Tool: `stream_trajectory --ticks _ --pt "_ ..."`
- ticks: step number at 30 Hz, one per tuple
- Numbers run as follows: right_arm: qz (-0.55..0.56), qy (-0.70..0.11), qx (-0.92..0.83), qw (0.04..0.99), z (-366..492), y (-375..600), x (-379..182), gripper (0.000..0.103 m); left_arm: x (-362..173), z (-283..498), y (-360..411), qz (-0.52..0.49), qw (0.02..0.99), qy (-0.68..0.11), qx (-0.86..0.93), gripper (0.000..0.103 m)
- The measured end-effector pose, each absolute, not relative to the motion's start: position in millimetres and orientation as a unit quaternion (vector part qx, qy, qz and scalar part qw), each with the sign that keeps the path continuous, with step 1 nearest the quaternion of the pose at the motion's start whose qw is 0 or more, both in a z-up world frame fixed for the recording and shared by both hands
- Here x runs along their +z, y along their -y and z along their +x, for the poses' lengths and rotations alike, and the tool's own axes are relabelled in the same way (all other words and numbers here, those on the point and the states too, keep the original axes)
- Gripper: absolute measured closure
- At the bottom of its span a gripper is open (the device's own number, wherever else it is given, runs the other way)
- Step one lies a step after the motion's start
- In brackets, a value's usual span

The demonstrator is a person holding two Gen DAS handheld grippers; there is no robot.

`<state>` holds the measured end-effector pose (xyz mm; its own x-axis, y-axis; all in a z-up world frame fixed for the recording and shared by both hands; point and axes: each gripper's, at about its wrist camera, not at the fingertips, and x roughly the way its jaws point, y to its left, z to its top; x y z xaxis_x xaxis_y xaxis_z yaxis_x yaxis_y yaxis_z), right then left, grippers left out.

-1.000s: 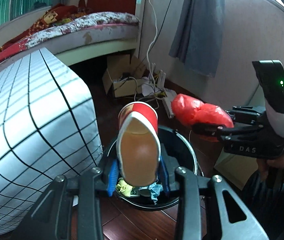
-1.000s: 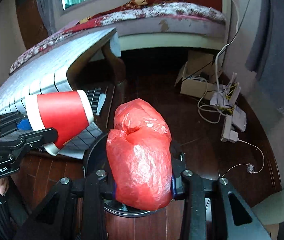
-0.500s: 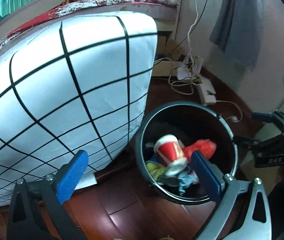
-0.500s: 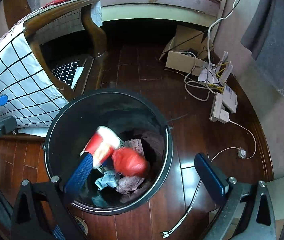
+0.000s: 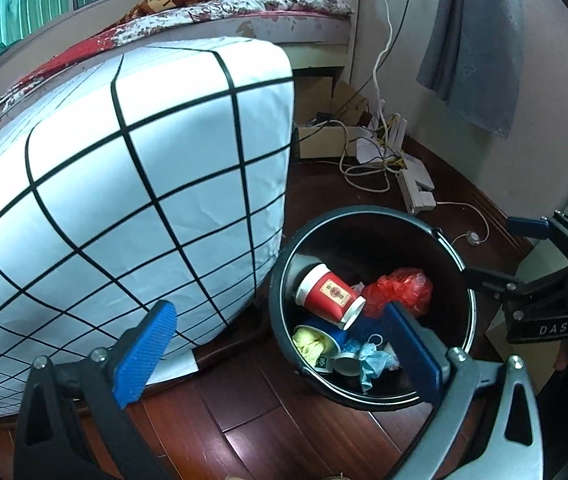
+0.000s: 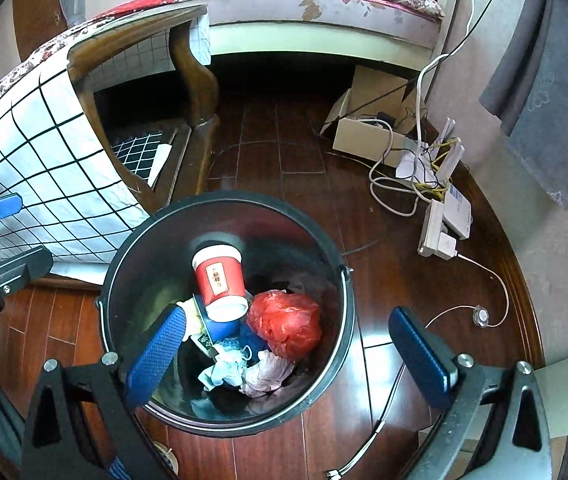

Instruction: Collect trash

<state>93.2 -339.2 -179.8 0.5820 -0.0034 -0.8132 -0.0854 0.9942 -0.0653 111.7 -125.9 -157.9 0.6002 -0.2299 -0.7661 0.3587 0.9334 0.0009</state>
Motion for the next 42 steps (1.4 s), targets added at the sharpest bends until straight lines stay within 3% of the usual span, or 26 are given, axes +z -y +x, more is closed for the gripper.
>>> stream_trajectory --ticks 23,42 --pt "-0.043 -0.429 0.014 0.902 77.2 323.1 -146.8 0.001 -126.0 99.4 112.4 0.069 0.907 -0.385 -0.157 0.000" --pt "-0.046 -0.392 0.003 0.919 60.3 266.3 -56.3 0.001 -64.4 78.8 60.9 0.049 0.927 -0.360 -0.097 0.001"
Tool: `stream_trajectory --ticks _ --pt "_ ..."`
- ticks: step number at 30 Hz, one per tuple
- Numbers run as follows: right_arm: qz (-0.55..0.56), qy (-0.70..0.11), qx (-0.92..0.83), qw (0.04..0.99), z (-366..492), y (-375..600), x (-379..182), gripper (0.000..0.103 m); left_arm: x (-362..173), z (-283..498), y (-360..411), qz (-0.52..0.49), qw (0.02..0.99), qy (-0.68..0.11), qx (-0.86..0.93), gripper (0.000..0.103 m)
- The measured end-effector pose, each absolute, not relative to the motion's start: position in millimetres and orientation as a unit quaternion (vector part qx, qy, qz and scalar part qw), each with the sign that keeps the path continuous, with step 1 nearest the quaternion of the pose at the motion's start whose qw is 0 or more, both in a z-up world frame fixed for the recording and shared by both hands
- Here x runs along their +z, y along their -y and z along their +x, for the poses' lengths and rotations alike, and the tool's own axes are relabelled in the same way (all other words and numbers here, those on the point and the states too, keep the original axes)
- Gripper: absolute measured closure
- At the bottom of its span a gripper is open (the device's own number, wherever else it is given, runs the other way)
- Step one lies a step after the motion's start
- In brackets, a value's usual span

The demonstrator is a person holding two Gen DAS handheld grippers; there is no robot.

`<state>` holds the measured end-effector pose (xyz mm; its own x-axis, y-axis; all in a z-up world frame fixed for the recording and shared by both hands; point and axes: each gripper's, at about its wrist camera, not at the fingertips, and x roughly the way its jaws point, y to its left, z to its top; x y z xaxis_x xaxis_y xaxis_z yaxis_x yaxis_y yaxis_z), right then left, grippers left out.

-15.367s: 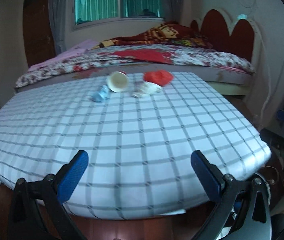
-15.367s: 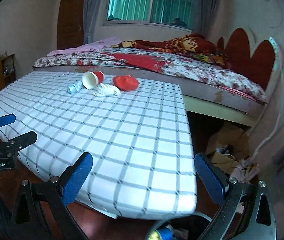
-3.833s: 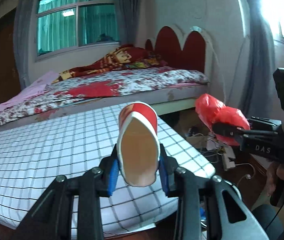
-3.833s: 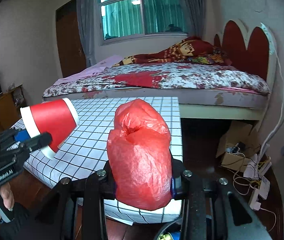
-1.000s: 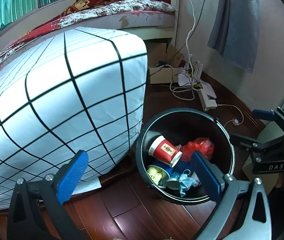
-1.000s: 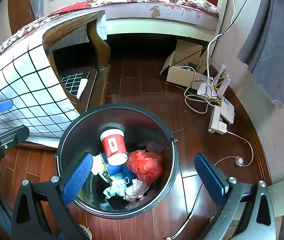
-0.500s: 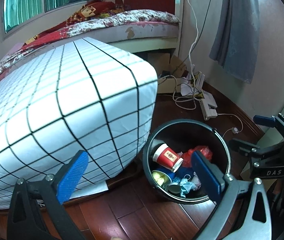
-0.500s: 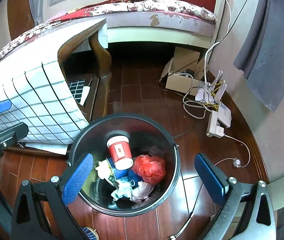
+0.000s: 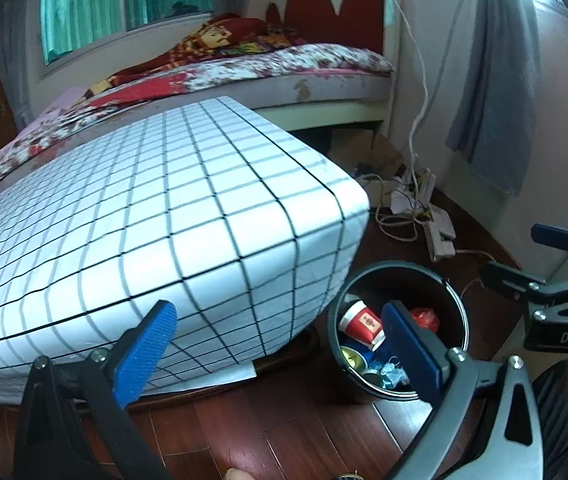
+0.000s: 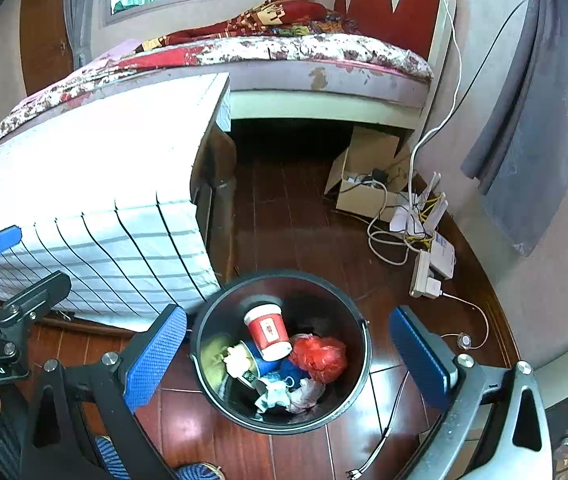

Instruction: Collect trash

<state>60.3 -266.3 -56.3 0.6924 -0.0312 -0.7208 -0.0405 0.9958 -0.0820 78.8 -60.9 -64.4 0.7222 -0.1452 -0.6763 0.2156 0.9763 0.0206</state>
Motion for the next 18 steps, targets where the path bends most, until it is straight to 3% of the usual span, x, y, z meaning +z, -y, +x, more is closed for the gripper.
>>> stream_trajectory --ticks 18 --pt "-0.035 -0.337 -0.013 0.941 23.4 241.6 14.9 0.001 -1.4 43.6 33.6 0.019 0.943 -0.323 -0.075 0.001"
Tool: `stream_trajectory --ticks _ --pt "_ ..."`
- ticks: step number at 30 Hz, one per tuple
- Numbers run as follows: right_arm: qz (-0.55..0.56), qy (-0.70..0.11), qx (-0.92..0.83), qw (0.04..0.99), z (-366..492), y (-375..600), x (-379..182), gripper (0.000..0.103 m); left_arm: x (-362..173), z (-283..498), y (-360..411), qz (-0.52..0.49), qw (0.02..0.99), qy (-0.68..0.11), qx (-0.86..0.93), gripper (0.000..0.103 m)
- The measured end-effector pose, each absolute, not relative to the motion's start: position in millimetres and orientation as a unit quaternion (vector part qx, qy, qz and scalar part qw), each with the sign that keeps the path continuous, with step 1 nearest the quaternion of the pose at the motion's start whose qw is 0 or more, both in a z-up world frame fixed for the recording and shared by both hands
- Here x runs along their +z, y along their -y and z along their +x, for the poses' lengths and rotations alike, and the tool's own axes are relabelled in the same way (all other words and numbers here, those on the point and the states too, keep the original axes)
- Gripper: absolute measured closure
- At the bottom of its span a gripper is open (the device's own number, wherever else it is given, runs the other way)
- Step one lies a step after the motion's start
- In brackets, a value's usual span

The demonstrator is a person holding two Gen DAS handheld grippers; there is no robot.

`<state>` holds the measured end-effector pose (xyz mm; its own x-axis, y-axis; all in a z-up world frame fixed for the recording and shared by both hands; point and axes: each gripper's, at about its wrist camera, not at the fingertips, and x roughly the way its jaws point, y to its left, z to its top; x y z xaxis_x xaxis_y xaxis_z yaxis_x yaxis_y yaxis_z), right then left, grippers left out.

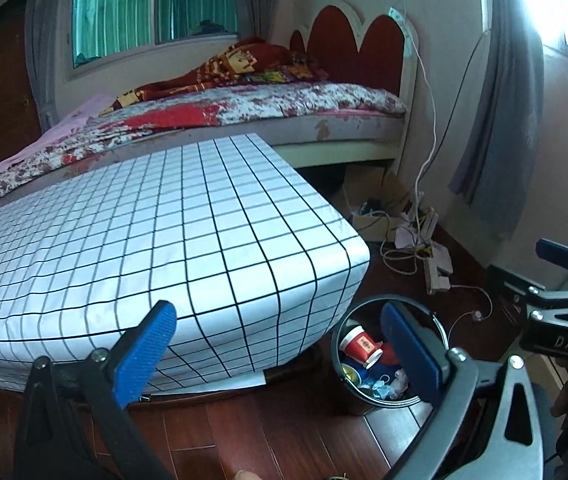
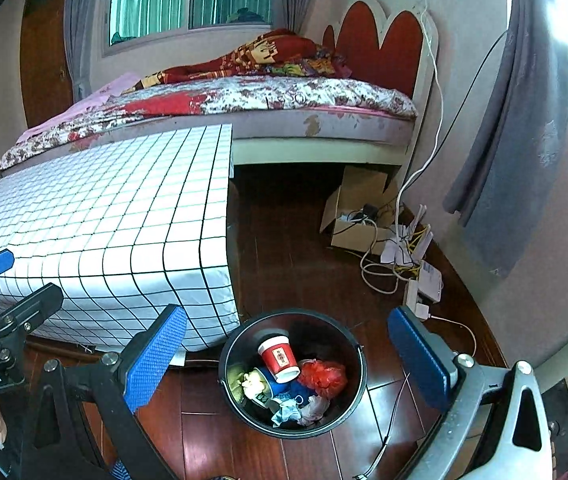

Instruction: Collect trash

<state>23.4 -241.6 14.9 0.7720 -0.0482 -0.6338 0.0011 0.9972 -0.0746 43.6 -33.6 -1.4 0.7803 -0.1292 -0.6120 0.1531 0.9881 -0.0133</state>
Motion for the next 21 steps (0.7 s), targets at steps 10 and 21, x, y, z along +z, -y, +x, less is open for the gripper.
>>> stream_trajectory --ticks 10,21 --pt "-0.032 -0.300 0.002 0.953 -15.8 223.2 52.4 0.001 32.9 6.9 26.3 0.005 0.952 -0.295 -0.077 0.000" --pt "-0.064 -0.235 -0.014 0.970 -47.5 209.4 89.9 0.001 61.7 -22.0 16.4 -0.002 0.969 -0.235 -0.073 0.001"
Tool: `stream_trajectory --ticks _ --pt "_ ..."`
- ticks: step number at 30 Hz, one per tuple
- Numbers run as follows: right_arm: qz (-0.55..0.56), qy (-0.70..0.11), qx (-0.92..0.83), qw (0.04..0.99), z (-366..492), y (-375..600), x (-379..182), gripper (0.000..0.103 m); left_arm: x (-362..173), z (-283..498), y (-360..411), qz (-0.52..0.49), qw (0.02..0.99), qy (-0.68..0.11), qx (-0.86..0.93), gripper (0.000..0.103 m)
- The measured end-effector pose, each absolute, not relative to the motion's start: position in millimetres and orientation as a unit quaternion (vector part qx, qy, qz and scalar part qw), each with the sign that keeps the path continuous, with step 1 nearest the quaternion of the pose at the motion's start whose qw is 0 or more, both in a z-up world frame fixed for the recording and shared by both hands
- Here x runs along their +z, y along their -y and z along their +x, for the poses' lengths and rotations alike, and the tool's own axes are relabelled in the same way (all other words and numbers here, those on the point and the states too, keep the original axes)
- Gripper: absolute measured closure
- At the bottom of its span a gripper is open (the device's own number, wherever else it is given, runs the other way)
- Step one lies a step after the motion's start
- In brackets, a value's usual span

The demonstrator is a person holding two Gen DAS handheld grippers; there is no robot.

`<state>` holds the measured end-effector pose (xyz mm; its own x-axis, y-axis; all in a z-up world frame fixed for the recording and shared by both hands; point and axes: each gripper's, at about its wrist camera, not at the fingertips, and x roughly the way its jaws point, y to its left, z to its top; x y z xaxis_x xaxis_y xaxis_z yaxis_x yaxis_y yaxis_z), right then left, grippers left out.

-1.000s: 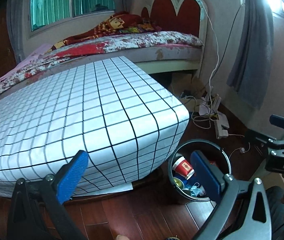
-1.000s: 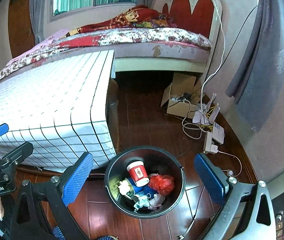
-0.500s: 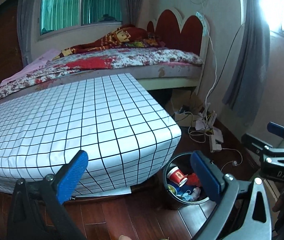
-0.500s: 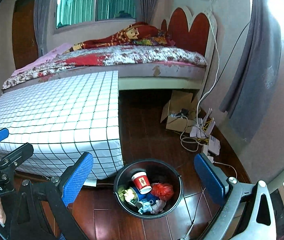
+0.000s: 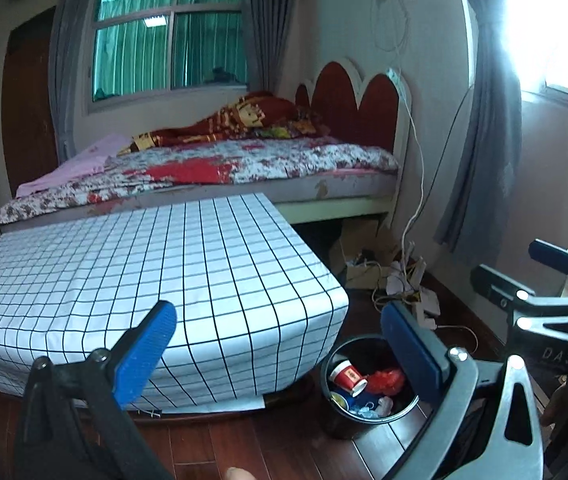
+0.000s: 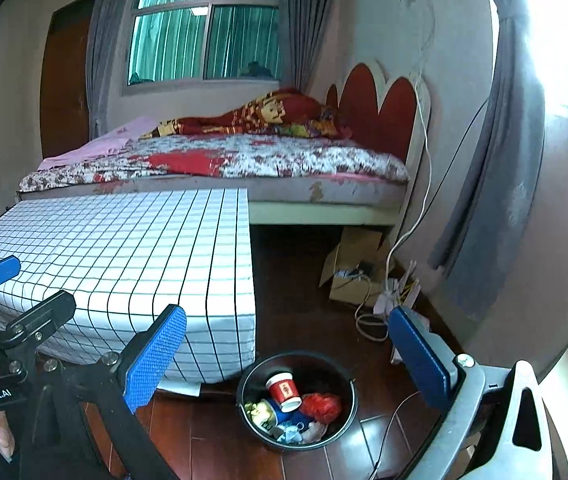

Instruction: Collect trash

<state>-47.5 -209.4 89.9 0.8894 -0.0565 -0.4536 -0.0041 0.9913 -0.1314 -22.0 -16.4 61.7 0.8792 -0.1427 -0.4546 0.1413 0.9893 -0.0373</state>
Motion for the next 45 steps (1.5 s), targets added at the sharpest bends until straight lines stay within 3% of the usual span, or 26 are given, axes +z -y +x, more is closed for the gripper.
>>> stream_trajectory --ticks 45 --pt "-0.059 -0.245 -0.018 0.967 -46.8 214.9 86.3 0.001 56.6 -24.2 28.5 0.014 0.967 -0.244 -0.077 0.000"
